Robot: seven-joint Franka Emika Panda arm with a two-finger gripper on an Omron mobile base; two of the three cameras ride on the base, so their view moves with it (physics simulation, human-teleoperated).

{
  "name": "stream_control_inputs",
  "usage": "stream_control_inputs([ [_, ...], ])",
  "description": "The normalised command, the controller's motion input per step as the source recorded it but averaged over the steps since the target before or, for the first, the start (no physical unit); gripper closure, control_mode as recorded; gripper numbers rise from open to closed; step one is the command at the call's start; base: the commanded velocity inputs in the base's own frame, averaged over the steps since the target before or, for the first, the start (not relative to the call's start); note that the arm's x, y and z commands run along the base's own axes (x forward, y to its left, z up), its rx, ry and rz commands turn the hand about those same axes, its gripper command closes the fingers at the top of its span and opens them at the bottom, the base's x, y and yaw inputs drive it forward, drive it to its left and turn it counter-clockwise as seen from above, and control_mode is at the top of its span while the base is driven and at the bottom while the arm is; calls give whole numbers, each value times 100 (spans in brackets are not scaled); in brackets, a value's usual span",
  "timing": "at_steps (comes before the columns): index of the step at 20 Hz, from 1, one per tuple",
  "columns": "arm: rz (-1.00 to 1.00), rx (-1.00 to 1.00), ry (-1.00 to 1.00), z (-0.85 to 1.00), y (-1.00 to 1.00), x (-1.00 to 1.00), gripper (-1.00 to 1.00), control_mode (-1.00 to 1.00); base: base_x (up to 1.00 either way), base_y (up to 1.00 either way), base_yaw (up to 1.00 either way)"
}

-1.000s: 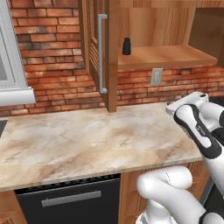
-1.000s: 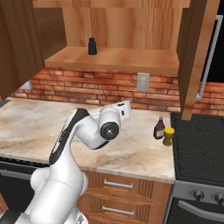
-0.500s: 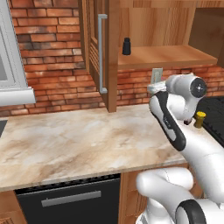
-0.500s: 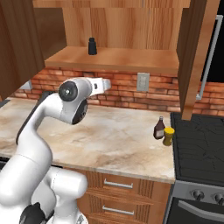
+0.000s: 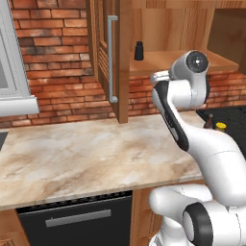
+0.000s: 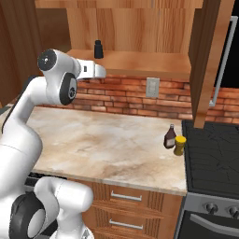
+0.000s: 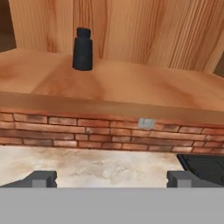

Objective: Collect the turmeric, ketchup, and shaker from the cabinet and place them next to the stove.

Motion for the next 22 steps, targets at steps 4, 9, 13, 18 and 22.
stream_control_inputs([
  [4,0,0,0,-1,3,6,-100,-100,0,0,0],
  [9,0,1,0,-2,0,6,-100,-100,0,0,0],
  [13,0,5,0,7,-2,4,-100,-100,0,0,0],
  [18,0,3,0,5,0,3,-100,-100,0,0,0],
  [22,0,2,-1,4,0,0,-100,-100,0,0,0],
])
